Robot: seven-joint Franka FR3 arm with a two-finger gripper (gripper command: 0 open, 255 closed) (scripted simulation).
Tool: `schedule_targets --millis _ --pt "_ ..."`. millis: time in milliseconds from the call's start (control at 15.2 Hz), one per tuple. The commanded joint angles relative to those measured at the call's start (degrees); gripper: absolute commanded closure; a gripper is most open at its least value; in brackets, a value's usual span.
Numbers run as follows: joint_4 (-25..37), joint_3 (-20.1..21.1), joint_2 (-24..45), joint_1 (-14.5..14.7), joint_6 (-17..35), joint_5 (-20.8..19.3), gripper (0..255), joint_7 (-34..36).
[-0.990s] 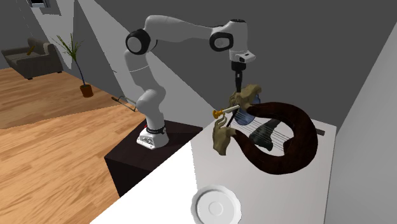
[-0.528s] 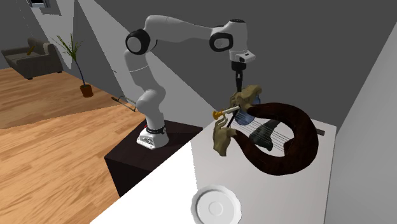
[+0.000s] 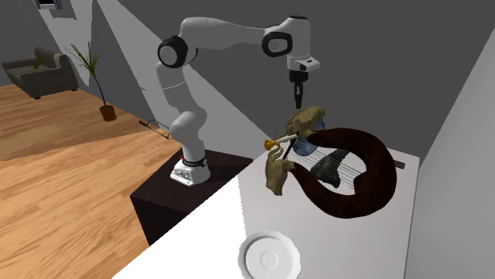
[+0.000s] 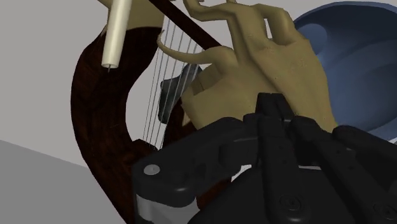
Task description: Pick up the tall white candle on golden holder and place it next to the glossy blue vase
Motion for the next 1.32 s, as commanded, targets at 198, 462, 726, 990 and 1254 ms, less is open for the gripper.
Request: schedule_targets --millis 198,462,726,990,1254 --pt "-6.64 -1.09 -4.22 -0.85 4.60 -0.16 0 -0.74" --pt "-18.87 -3.31 -11.90 -2.63 13.54 -0.68 0 -2.11" --pt "-30.01 -5.71 -18.65 -4.69 22.36 -1.40 0 -3.56" --pt "-35.75 -6.94 -20.51 -5.74 28.38 -1.69 0 -4.40" --pt "-37.08 -6.89 -18.28 -5.58 31.95 -1.50 0 -4.50"
